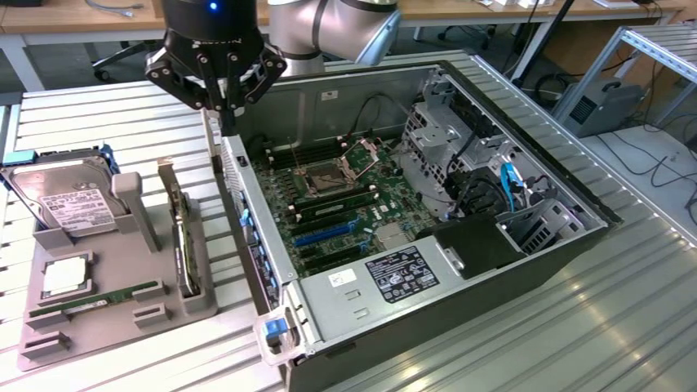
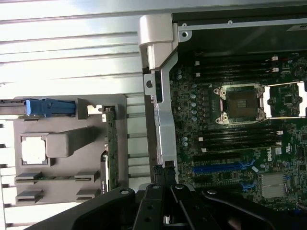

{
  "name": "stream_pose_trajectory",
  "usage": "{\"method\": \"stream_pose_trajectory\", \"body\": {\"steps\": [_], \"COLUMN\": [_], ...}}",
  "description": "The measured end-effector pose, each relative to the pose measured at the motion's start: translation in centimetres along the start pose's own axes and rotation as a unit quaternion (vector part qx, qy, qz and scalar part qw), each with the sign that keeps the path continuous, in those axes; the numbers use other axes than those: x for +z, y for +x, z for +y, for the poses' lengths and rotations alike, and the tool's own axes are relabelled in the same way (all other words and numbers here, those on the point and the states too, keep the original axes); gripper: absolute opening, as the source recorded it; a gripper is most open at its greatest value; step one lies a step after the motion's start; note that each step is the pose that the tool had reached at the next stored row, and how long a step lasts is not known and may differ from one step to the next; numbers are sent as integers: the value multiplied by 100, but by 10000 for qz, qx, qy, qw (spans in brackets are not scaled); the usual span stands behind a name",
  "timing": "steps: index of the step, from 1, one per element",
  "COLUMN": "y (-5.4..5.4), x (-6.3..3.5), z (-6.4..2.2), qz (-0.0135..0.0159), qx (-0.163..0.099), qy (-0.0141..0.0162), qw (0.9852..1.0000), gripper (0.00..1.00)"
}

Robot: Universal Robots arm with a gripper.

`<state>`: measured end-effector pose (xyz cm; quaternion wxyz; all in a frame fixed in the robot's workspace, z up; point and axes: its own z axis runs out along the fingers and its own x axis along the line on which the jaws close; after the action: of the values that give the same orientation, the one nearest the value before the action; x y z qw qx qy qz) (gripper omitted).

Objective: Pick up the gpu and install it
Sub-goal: 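Reach for the gpu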

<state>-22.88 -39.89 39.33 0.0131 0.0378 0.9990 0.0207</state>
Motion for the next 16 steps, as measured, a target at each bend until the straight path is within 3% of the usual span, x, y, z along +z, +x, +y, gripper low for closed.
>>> {"method": "stream_pose_trajectory", "body": {"steps": [16], "y": [36], "x": [-1], "z": [-3], "qz": [0], "qx": [0], "qy": [2], "qw": [10000], "gripper": [11]}}
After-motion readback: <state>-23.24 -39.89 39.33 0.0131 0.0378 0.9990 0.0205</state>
